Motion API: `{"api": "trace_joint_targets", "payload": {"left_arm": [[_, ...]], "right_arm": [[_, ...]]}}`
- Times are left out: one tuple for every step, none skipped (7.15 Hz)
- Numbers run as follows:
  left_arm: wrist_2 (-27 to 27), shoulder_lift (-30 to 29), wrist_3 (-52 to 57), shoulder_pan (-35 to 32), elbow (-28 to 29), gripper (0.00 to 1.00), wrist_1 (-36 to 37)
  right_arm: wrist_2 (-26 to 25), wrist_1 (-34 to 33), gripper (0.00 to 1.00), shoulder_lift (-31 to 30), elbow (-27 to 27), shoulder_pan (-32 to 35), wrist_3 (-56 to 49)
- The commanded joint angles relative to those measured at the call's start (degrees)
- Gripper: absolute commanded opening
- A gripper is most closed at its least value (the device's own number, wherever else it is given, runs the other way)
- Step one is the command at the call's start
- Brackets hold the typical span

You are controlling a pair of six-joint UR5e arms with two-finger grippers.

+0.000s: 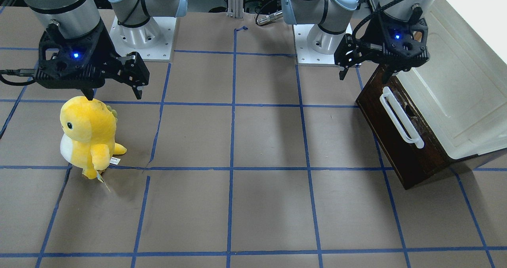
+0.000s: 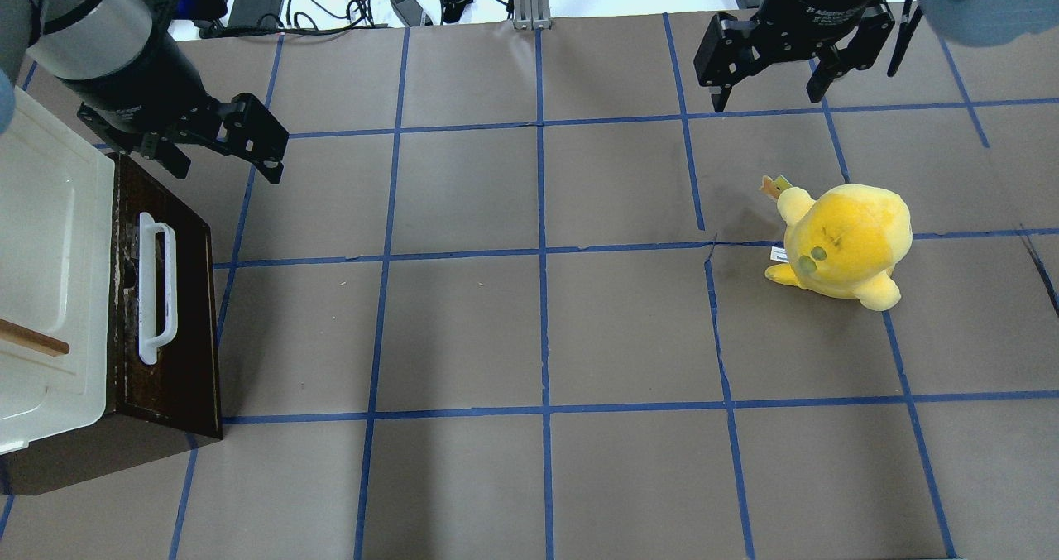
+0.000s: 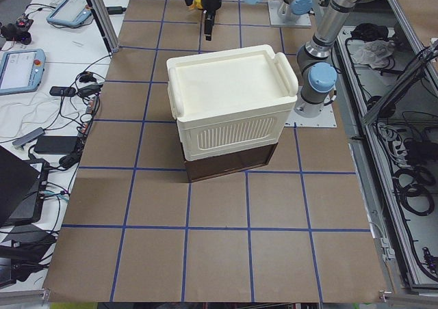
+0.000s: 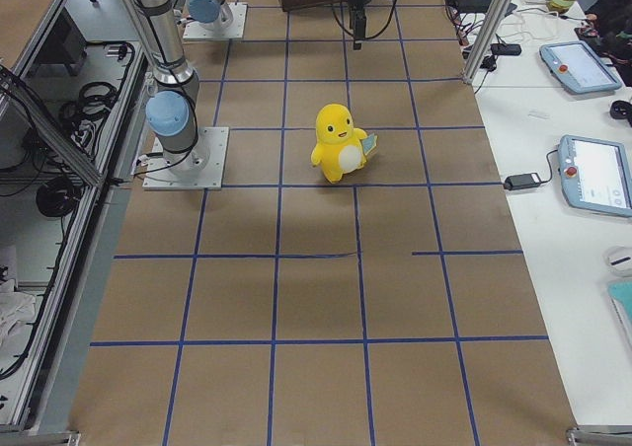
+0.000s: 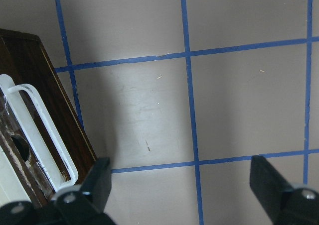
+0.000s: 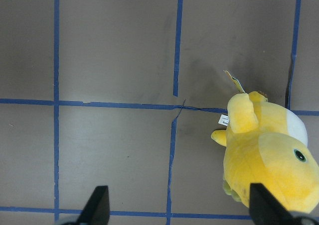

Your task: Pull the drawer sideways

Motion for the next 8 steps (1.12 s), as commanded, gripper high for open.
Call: {"api": "trace_joint_targets", "payload": {"left_arm": [[-0.1, 0.0, 0.3, 0.1, 0.0, 1.00, 0.1], [-0.2, -0.2, 0.3, 0.1, 0.0, 1.00, 0.0], [-0.2, -0.3, 0.2, 0.1, -0.1, 1.00, 0.0], [-0.5, -0.3, 0.3, 0.1, 0.3, 1.00, 0.0], [-0.7, -0.4, -0.6, 0.3, 0.0, 1.00, 0.1], [-0.6, -0.8, -0.6, 1.0, -0.1, 1.00, 0.2], [-0.2, -0.9, -0.5, 1.1, 0.0, 1.00, 0.2], [-0.3, -1.1, -0.4, 1.2, 0.0, 1.00, 0.2]], "right_arm": [[0.0, 0.0, 1.00, 0.0, 0.0, 0.0, 0.0], [0.0, 0.0, 1.00, 0.0, 0.0, 0.0, 0.0], [0.0, 0.0, 1.00, 0.0, 0.0, 0.0, 0.0], [0.0, 0.0, 1.00, 0.0, 0.0, 0.0, 0.0], [0.0, 0.0, 1.00, 0.0, 0.0, 0.0, 0.0], [0.0, 0.0, 1.00, 0.0, 0.0, 0.0, 0.0], [0.0, 0.0, 1.00, 0.0, 0.0, 0.0, 0.0], [0.0, 0.0, 1.00, 0.0, 0.0, 0.0, -0.1]]}}
